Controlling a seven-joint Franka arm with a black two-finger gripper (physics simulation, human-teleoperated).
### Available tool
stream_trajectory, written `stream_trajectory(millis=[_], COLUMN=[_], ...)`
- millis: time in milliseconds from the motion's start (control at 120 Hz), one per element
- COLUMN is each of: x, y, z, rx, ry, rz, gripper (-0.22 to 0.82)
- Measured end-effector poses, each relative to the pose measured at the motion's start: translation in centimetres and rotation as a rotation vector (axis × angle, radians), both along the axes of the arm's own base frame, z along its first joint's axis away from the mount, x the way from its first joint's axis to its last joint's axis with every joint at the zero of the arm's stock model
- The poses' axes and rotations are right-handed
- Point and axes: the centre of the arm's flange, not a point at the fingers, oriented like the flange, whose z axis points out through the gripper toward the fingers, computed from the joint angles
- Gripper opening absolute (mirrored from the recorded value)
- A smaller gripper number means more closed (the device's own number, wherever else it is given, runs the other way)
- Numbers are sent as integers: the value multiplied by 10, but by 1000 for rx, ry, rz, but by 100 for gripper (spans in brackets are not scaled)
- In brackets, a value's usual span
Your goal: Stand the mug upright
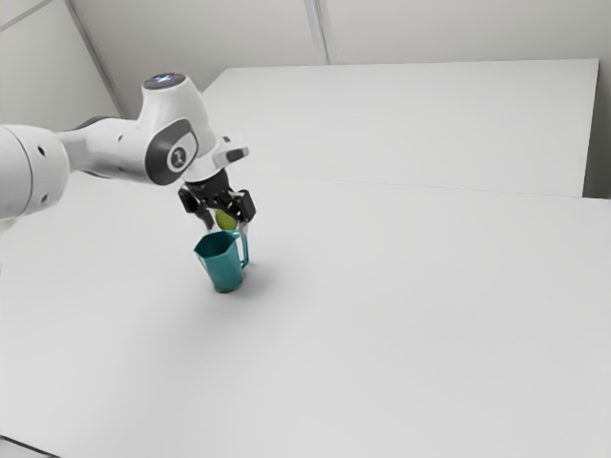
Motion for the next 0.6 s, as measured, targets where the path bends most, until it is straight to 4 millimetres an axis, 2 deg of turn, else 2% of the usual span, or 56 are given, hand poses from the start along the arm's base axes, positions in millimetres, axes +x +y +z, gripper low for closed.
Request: stream_trajectory(millis=[108, 458, 600], x=[-6, -7, -18], y=[-5, -10, -12], z=[23, 142, 178], rx=[1, 46, 60], ry=[-22, -88, -82], rz=[-8, -23, -21], gripper=[54, 59, 60])
